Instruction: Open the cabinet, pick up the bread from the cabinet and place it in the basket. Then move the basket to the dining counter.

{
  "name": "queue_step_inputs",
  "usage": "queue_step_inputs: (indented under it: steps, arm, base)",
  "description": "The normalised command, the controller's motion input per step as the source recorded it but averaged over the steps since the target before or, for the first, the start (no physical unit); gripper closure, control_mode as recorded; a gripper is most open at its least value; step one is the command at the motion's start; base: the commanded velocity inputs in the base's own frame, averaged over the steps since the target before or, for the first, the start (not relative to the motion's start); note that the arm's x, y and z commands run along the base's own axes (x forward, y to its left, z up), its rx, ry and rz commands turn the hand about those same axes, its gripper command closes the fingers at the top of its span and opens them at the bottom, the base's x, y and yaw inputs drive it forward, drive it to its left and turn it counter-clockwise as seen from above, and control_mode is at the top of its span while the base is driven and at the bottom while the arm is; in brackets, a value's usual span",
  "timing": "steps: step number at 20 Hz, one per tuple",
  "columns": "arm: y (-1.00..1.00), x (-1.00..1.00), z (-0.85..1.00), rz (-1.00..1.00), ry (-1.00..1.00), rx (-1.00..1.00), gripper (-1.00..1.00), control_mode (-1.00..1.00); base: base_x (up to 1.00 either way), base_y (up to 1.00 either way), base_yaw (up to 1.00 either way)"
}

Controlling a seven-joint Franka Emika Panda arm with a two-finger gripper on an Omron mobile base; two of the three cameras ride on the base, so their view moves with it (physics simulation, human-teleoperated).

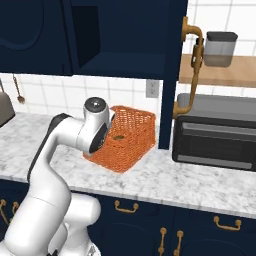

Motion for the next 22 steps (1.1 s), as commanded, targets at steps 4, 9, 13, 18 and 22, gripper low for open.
queue_step_inputs:
  steps: [4, 9, 13, 18, 22]
  arm:
    - [0.00, 0.00, 0.00, 0.00, 0.00, 0.00, 1.00, 1.00]
    - [0.00, 0.00, 0.00, 0.00, 0.00, 0.00, 1.00, 1.00]
    - [0.00, 0.00, 0.00, 0.00, 0.00, 0.00, 1.00, 1.00]
    - [0.00, 0.00, 0.00, 0.00, 0.00, 0.00, 1.00, 1.00]
    - [0.00, 0.00, 0.00, 0.00, 0.00, 0.00, 1.00, 1.00]
  base:
    - [-0.86, 0.00, 0.08]
    - [-0.53, 0.29, 0.68]
    - [-0.17, 0.12, 1.00]
    - [-0.06, 0.00, 1.00]
    - [0.00, 0.00, 1.00]
